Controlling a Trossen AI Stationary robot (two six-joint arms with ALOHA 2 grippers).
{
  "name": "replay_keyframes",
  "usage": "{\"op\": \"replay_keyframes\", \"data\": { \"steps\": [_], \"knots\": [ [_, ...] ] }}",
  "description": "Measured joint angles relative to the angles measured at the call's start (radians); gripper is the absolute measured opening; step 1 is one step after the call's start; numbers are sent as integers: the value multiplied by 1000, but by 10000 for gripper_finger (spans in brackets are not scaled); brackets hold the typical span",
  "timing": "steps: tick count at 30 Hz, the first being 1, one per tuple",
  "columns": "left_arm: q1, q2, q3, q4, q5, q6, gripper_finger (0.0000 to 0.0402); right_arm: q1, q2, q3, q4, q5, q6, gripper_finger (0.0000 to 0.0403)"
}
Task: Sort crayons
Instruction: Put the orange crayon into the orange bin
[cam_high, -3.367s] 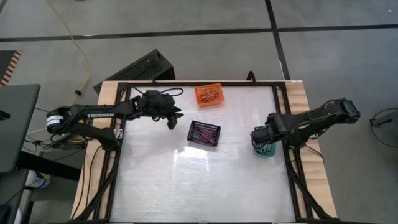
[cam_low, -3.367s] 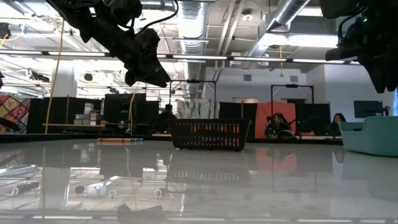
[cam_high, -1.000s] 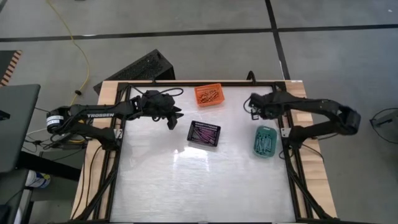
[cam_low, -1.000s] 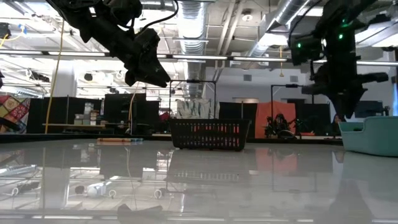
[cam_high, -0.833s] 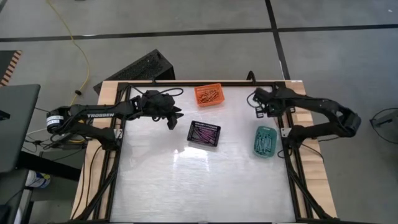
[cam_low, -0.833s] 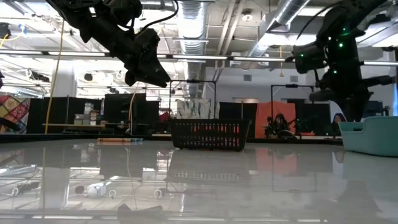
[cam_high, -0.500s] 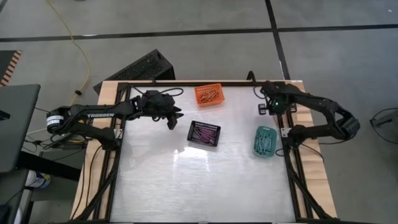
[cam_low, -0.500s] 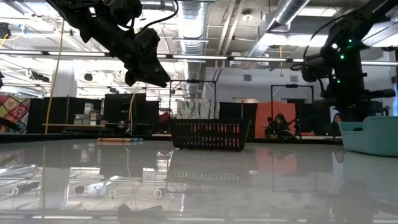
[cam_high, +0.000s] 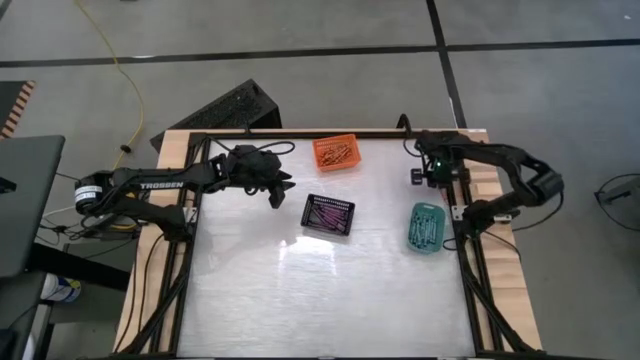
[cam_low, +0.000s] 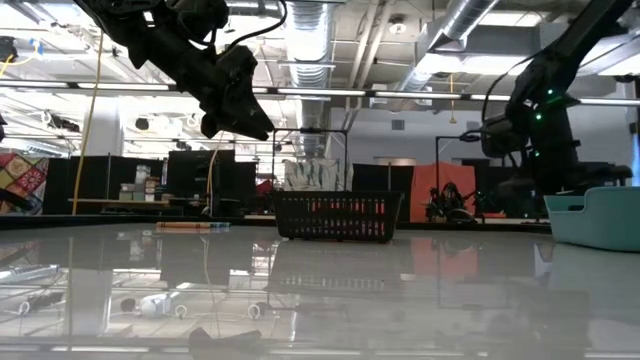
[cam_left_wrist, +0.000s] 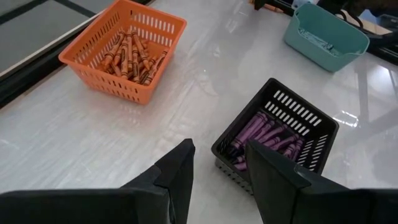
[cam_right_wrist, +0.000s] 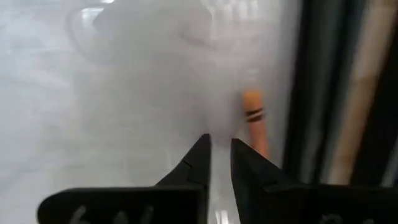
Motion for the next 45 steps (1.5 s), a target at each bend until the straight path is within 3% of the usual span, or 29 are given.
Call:
{"op": "replay_keyframes", "data": {
  "steps": [4, 11, 29, 45],
  "knots": [
    [0, 0, 0, 0, 0, 0, 132, 13, -7, 0, 8, -44, -2, 62],
    [0, 0, 0, 0, 0, 0, 132, -3, -71, 30, 5, -26, -39, 62],
    [0, 0, 0, 0, 0, 0, 132, -167, -59, 32, -30, 36, -58, 62],
    [0, 0, 0, 0, 0, 0, 132, -179, -31, 32, -18, -49, -83, 62]
  ]
}}
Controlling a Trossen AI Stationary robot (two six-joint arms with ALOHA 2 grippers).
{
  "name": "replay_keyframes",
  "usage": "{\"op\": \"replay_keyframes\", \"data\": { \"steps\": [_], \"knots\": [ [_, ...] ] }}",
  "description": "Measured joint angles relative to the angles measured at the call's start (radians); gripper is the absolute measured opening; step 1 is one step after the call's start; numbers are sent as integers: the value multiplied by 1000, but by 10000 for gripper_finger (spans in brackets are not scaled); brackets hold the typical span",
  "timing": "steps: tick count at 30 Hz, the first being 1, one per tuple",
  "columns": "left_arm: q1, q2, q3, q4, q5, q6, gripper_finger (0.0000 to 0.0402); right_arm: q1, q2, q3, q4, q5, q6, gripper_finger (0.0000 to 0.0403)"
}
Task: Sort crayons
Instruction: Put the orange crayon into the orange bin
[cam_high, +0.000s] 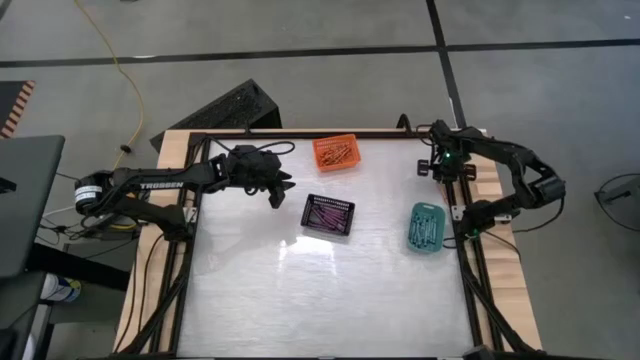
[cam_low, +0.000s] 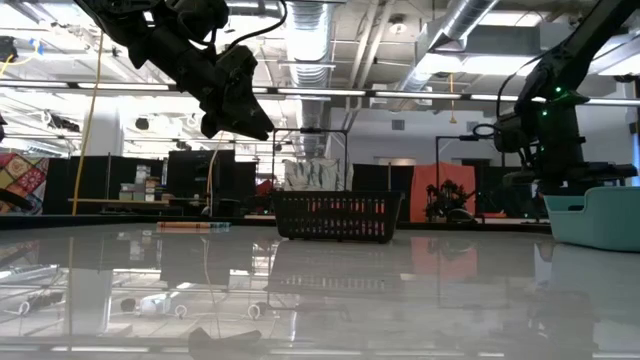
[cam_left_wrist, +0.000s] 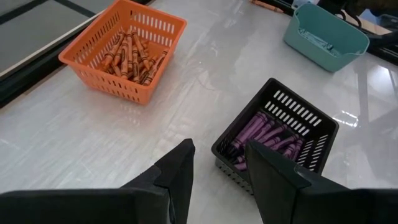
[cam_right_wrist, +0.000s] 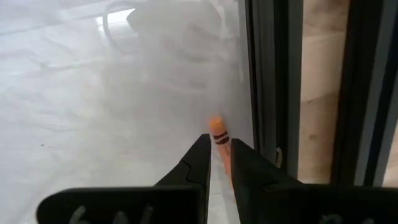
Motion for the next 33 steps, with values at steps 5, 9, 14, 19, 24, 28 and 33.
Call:
{"op": "replay_keyframes", "data": {
  "steps": [5, 9, 14, 19, 24, 28, 33],
  "knots": [
    [0, 0, 0, 0, 0, 0, 132, 0, 8, -19, 9, 0, -9, 62],
    [0, 0, 0, 0, 0, 0, 132, 1, 32, -62, 34, 1, -12, 62],
    [0, 0, 0, 1, 0, 0, 132, 49, 50, -93, 72, 10, -18, 60],
    [0, 0, 0, 0, 0, 0, 132, 92, 39, -93, 76, 29, -11, 29],
    [0, 0, 0, 0, 0, 0, 132, 110, 20, -93, 75, 31, -3, 6],
    [0, 0, 0, -1, 0, 0, 132, 111, -26, -98, 80, 17, 11, 2],
    [0, 0, 0, -1, 0, 0, 132, 120, -115, -72, 75, -66, 35, 1]
  ]
}}
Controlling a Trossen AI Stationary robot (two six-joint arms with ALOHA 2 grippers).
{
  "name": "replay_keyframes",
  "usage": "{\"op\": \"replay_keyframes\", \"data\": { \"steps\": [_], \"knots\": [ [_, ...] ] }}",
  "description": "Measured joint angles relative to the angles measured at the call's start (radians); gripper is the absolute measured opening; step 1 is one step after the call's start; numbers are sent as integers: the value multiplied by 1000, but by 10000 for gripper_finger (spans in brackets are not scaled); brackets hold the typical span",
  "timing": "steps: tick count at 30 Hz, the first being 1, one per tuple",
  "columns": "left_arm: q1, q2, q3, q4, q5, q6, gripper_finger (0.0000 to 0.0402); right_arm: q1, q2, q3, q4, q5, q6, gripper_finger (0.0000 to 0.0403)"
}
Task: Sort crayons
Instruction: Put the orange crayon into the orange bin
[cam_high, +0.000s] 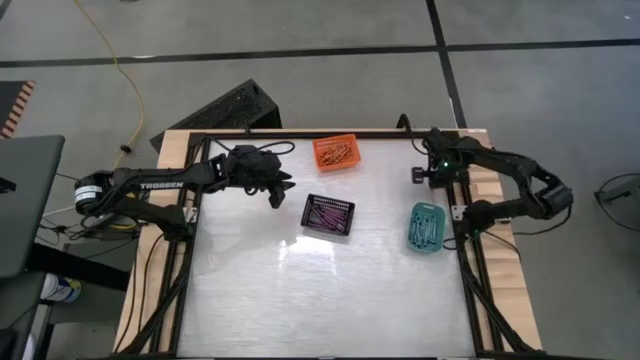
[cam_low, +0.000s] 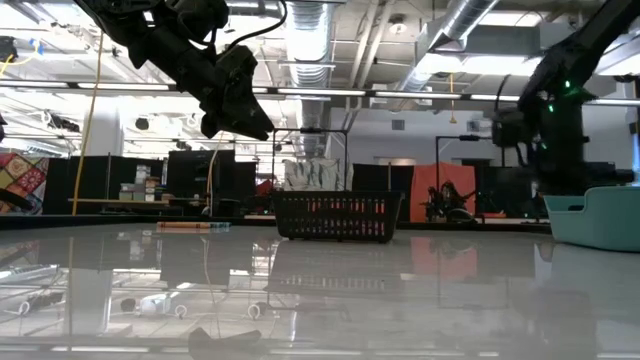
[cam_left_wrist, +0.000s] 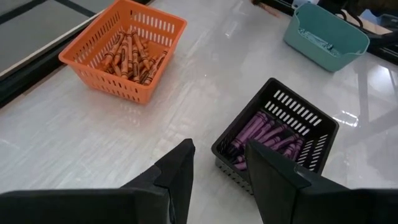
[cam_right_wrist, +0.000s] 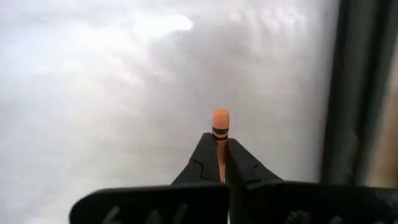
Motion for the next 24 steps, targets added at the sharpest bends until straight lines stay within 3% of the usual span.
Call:
{"op": "replay_keyframes", "data": {
  "steps": [5, 12, 19, 24],
  "knots": [
    [0, 0, 0, 0, 0, 0, 132, 45, -57, 62, 24, 17, 42, 0],
    [0, 0, 0, 0, 0, 0, 132, 166, -46, 175, 241, 5, 89, 0],
    [0, 0, 0, 0, 0, 0, 132, 281, 96, 325, 520, 24, 79, 0],
    [0, 0, 0, 0, 0, 0, 132, 335, 264, 474, 591, 26, -26, 0]
  ]
}}
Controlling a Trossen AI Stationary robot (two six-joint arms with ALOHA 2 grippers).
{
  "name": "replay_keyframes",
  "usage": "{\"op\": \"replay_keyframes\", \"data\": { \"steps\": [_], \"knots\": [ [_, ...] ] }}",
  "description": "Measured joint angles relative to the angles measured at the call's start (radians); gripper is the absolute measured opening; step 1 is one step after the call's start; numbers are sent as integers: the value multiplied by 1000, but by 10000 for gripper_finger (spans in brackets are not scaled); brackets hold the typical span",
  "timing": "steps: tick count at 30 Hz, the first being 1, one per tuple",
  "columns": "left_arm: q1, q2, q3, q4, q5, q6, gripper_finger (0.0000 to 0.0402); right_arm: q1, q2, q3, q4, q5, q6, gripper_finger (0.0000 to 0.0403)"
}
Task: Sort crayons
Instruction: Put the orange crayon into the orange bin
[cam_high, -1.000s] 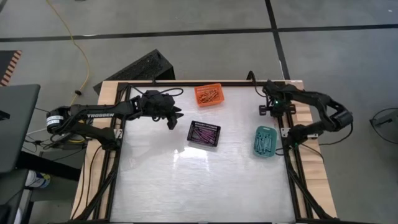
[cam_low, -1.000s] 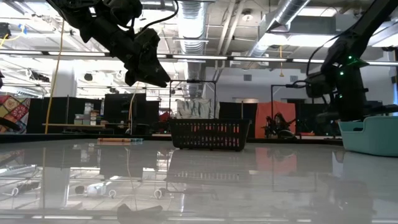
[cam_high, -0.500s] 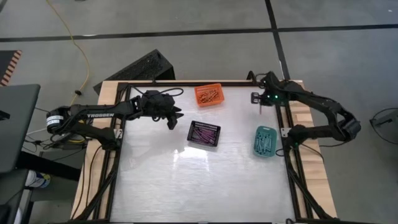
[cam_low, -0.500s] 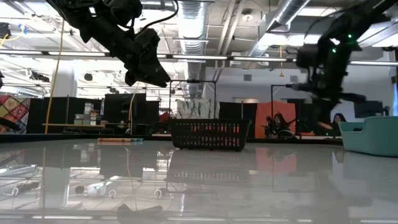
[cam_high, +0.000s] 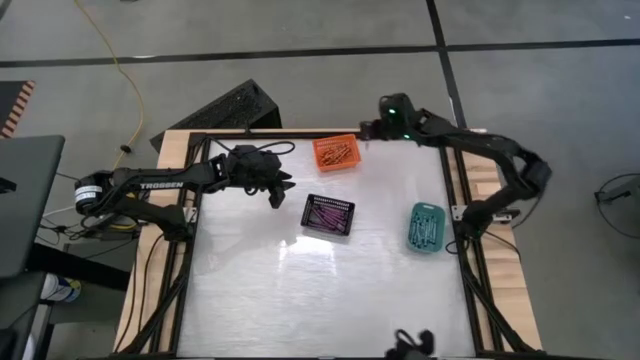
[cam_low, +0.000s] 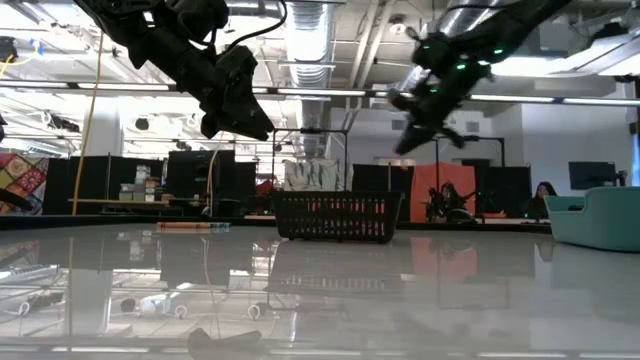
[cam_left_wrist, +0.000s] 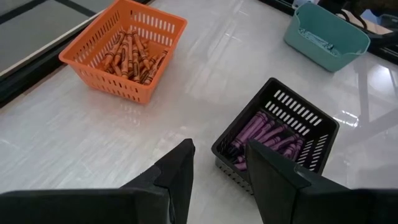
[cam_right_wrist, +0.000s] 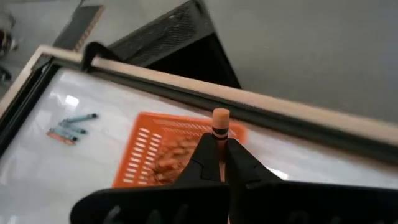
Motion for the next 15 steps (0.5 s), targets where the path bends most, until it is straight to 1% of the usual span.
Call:
{"op": "replay_keyframes", "data": {
  "steps": [7, 12, 15],
  "knots": [
    [0, 0, 0, 0, 0, 0, 132, 46, 218, 226, -28, -1, -121, 0],
    [0, 0, 0, 0, 0, 0, 132, 63, 324, 346, -62, -29, -180, 0],
    [0, 0, 0, 0, 0, 0, 132, 80, 379, 404, -100, -54, -248, 0]
  ]
}}
